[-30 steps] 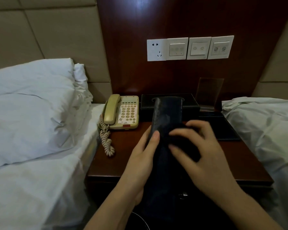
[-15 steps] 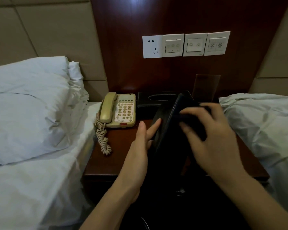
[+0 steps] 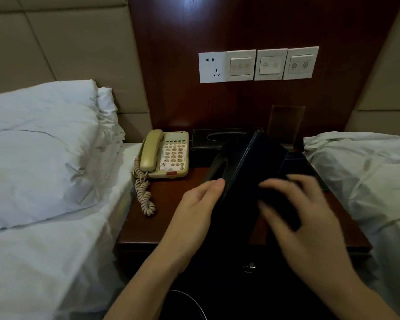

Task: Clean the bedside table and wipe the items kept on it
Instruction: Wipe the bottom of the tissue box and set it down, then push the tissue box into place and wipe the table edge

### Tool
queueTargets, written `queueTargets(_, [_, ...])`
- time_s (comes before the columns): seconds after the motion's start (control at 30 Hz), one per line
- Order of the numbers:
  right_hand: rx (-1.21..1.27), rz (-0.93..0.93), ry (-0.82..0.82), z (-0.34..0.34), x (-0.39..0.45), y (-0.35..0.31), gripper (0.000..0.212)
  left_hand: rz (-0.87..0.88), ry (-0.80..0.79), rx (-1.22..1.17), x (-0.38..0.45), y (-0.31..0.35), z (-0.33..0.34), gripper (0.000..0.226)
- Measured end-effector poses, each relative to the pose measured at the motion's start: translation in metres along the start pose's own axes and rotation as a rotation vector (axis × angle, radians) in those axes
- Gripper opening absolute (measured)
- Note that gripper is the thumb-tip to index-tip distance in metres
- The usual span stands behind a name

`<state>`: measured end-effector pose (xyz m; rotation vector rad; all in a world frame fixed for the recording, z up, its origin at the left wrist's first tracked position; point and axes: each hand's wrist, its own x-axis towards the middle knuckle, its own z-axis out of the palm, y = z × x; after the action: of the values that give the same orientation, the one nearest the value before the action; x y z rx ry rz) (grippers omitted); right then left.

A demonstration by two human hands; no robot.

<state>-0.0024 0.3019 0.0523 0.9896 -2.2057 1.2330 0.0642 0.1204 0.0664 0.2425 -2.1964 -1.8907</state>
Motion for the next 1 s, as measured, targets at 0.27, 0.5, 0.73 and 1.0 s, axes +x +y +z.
queueTargets(0.27, [0.345,0.585,0.038,-0.041,0.040,0.008,0.038,0.232,-0.038,0.653,0.003,-0.006,0.005,0.042])
queueTargets(0.5, [0.635,0.901,-0.120,-0.022,0.036,0.015,0.048,0.472,0.144,0.889,0.021,-0.025,-0.012,0.053])
queueTargets(0.73, [0.874,1.128,0.109,-0.010,0.024,0.019,0.054,0.419,0.693,0.746,0.022,-0.034,-0.017,0.055])
queueTargets(1.0, [1.037,1.285,0.246,0.001,0.018,0.033,0.102,-0.077,0.418,-0.087,0.018,-0.036,-0.032,0.077])
